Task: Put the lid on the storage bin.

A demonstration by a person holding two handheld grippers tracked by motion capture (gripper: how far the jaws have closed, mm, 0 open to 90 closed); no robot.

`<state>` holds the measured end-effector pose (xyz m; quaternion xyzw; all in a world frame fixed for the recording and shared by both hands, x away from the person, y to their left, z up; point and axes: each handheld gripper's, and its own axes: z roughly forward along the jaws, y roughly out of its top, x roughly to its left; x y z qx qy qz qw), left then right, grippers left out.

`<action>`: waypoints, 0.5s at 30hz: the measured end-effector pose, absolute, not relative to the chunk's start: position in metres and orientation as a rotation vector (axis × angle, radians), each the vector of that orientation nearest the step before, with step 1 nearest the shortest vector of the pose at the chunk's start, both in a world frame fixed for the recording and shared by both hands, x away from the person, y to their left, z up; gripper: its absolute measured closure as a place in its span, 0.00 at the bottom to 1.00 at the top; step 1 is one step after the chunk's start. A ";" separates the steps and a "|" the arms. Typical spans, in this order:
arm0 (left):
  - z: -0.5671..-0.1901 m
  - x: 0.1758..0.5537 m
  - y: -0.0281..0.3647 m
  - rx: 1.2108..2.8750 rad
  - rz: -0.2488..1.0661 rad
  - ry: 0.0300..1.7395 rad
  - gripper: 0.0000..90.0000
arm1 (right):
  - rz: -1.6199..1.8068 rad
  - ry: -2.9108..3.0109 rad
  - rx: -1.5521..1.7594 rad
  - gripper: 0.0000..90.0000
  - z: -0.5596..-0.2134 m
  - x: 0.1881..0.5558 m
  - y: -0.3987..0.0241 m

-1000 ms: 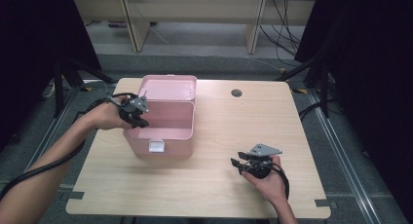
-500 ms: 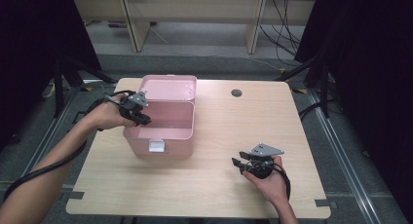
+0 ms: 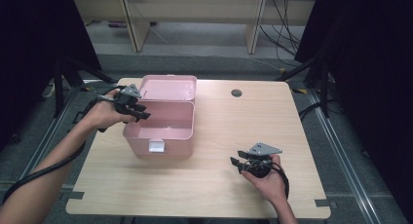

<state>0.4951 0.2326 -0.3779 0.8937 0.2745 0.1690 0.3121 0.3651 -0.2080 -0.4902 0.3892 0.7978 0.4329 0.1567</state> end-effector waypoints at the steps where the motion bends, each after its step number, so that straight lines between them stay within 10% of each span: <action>1: -0.378 0.495 0.234 2.337 0.453 0.743 0.67 | 1.239 2.283 1.132 0.64 -0.489 0.364 -0.207; 15: -0.381 0.505 0.244 2.144 0.535 0.898 0.56 | 1.259 2.262 1.047 0.70 -0.476 0.370 -0.194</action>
